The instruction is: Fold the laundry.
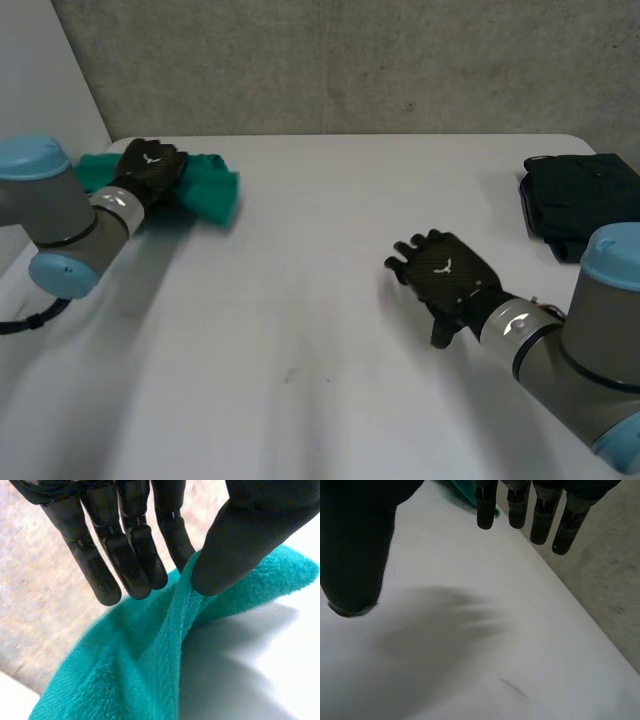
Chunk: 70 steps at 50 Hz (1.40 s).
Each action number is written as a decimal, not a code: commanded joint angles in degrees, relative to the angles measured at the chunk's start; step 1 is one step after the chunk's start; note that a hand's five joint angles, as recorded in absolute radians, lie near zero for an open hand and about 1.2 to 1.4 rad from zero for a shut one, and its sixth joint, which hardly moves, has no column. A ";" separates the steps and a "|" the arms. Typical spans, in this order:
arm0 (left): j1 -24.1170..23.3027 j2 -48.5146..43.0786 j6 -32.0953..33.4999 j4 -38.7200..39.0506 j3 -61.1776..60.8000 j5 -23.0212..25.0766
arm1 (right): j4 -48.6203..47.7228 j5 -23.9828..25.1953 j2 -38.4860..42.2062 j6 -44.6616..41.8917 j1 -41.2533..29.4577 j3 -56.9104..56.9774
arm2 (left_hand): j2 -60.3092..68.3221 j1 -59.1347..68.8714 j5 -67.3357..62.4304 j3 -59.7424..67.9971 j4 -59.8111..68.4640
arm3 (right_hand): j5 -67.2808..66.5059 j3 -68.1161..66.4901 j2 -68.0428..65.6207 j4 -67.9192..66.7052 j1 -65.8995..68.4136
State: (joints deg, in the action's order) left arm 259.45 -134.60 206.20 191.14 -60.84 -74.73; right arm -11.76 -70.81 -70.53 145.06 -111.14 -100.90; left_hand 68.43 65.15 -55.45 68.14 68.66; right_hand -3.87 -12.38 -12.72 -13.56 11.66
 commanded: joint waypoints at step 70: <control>-24.25 -4.00 -2.91 -6.93 -2.98 -10.26 | 20.63 -6.54 0.31 -7.41 5.58 -0.61 | -3.45 -0.17 0.47 -3.16 -3.68 | -56.76 -58.25 -57.91 -57.07 58.96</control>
State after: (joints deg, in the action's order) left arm 235.14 -136.43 202.00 183.49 -66.31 -85.41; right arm 10.10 -75.26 -72.49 138.63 -105.22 -102.20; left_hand 35.02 36.53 -25.04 34.97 35.17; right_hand -21.08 -32.29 -32.85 -32.23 28.30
